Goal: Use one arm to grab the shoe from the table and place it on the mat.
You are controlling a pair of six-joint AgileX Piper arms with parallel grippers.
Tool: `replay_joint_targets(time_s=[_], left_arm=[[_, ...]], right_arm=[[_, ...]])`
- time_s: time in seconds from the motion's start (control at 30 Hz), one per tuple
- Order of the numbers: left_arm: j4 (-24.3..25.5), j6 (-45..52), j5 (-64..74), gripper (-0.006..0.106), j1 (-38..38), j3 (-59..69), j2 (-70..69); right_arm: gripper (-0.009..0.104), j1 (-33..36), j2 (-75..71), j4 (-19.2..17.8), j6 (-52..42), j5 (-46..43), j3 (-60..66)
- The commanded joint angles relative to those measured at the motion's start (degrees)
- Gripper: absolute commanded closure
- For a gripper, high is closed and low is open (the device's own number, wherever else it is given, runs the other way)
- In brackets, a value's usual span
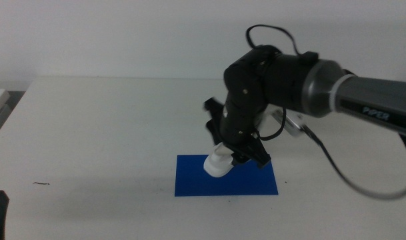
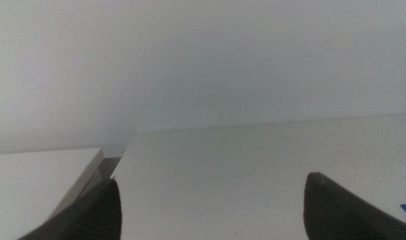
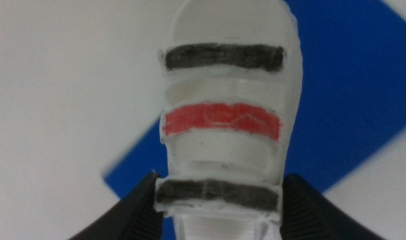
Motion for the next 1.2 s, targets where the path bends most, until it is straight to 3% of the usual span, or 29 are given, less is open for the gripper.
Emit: replay_joint_targets(time_s=[0.0,0.1,0.2,0.5,0.6,0.67,0.77,0.83,0.93,1.17], left_arm=[[-0.2,-0.2,-0.7,0.007,0.0,0.1,0.3],[-0.2,-0.2,-0.7,0.007,0.0,0.1,0.3],[-0.2,-0.2,-0.7,0.007,0.0,0.1,0.3],[-0.2,-0.2,-0.7,0.007,0.0,0.1,0.3],[-0.2,-0.2,-0.7,0.007,0.0,0.1,0.3],[-0.2,-0.2,-0.7,0.007,0.0,0.1,0.3],[-0.2,-0.2,-0.7,0.007,0.0,0.1,0.3],[-0.2,-0.2,-0.7,0.007,0.0,0.1,0.3],[-0.2,-0.2,-0.7,0.007,0.0,0.1,0.3],[-0.2,-0.2,-0.7,0.007,0.0,0.1,0.3]], right_arm=[[0.097,1.0,0.3,-0.4,-14.5,-0.8,-1.2],[0.097,2.0,0.3,0.0,-48.9,-2.3,-1.2],[0.097,2.2,0.3,1.1,-65.8,-2.3,-1.2],[0.097,2.1,0.3,1.1,-68.2,-3.3,-1.2],[0.097,1.7,0.3,0.4,-77.9,-2.9,-1.2],[0.097,1.8,0.3,0.0,-97.5,-2.4,-0.6],[0.097,1.9,0.3,2.8,-128.3,-1.7,0.6],[0.097,2.0,0.3,5.0,-136.9,-1.8,1.5],[0.097,2.0,0.7,8.0,-136.9,-2.6,1.6],[0.097,1.0,0.8,5.8,-134.6,-3.3,1.6]])
